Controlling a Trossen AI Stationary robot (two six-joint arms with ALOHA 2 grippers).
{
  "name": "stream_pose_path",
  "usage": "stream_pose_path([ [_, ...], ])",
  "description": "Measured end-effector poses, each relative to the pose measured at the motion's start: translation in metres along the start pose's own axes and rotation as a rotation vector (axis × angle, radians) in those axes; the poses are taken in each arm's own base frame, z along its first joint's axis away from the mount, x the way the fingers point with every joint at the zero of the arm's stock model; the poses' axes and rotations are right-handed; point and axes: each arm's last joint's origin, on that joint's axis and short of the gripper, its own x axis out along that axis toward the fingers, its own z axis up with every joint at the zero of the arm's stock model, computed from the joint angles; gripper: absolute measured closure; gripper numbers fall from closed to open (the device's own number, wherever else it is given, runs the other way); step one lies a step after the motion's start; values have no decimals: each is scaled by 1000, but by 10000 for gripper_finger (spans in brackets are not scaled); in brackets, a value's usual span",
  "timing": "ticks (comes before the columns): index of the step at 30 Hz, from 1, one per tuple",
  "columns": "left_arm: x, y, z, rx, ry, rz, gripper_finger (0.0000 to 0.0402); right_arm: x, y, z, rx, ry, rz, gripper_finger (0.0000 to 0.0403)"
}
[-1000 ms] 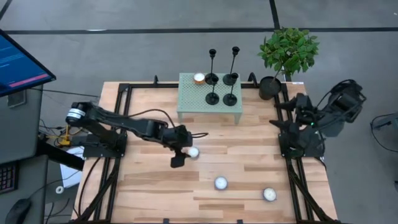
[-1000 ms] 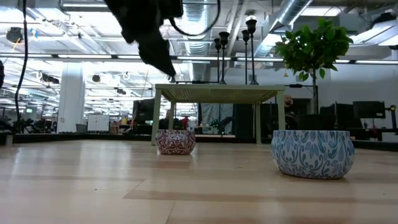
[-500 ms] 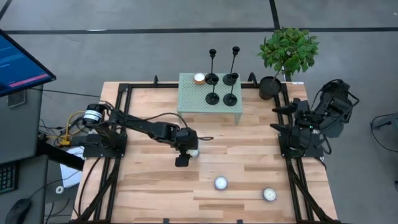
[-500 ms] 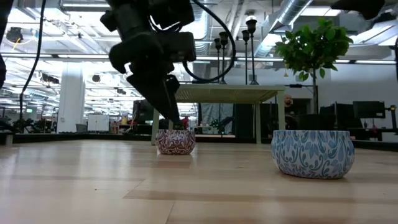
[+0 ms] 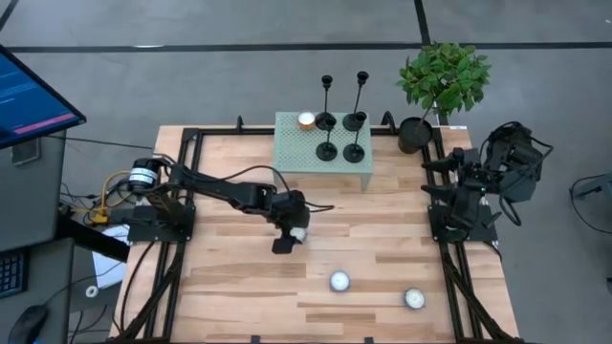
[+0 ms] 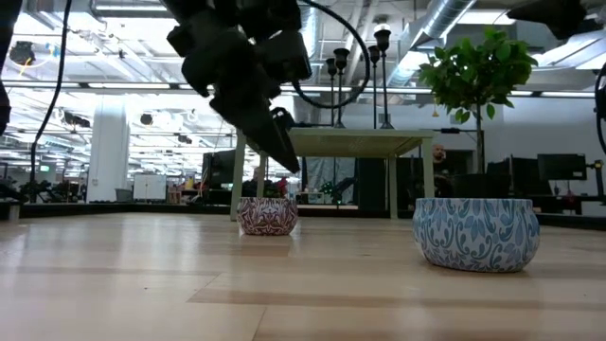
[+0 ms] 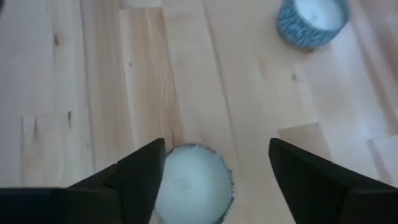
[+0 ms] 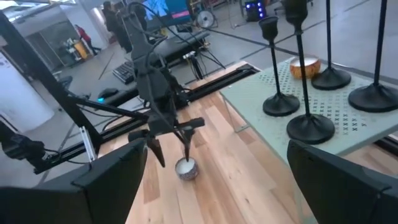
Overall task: Pick & Place candle stick holders
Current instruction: Put the red scented candle on the shelf
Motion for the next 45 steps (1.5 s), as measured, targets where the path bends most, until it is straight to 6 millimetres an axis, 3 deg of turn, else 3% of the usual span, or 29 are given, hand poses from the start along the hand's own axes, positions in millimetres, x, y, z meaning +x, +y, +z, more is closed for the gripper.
stream_pose_path([
  [5,4,2,-2,-29,22,59,70,0,0,0,-3,1,-1,26],
  [10,10,3,-6,-43,55,63,53,0,0,0,-5,2,-1,26],
  [26,44,6,-25,-56,168,44,61,0,-1,-1,-15,7,-2,26],
  [31,46,6,-26,-52,171,44,70,0,-1,-1,-12,6,-1,26],
  [37,46,6,-28,-57,173,50,109,0,-1,-1,-4,6,-1,26],
  [45,41,5,-27,-120,166,68,90,0,-1,-1,-3,6,-1,26],
])
